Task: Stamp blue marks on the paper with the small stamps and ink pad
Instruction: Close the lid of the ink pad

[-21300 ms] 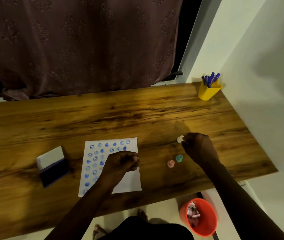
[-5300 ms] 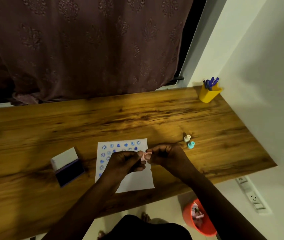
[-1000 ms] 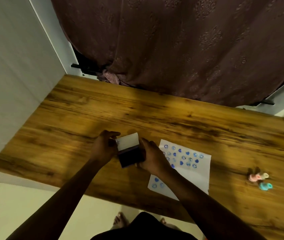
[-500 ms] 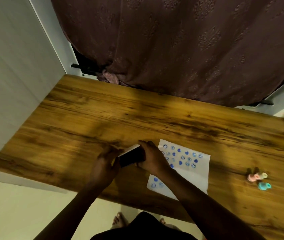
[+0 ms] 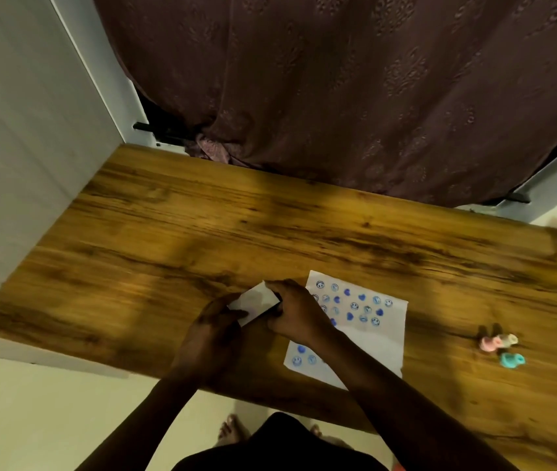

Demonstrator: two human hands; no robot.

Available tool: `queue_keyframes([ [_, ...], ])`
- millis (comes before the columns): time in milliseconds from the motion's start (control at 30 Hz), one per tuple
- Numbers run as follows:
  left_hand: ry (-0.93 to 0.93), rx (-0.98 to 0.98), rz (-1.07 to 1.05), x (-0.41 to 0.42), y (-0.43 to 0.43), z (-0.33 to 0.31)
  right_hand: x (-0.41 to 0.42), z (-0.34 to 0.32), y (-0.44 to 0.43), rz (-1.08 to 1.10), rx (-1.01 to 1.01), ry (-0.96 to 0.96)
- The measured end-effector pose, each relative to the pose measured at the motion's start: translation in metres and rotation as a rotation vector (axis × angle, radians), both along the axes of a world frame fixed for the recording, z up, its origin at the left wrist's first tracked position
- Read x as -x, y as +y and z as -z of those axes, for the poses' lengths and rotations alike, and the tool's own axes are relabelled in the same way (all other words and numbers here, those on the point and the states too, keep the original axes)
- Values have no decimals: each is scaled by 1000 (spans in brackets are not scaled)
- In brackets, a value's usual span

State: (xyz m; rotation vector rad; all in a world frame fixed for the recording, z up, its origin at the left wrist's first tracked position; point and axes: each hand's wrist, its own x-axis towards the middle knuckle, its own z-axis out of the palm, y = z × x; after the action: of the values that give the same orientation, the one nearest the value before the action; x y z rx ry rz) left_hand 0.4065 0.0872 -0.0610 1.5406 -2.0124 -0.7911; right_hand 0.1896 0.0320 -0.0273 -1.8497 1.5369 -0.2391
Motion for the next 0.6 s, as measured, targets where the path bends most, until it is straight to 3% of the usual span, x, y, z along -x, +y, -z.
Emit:
queue_keyframes([
  [133,-2,-101,-11,-7,-5,2,-2,-2,2,12,28,-3],
  [267,59,-75,-46,-8,-10,-4,-5,-4,2,55,46,-18],
  [600,7,-38,-77,-7,-12,-7,-10,-2,4,140,32,-39],
])
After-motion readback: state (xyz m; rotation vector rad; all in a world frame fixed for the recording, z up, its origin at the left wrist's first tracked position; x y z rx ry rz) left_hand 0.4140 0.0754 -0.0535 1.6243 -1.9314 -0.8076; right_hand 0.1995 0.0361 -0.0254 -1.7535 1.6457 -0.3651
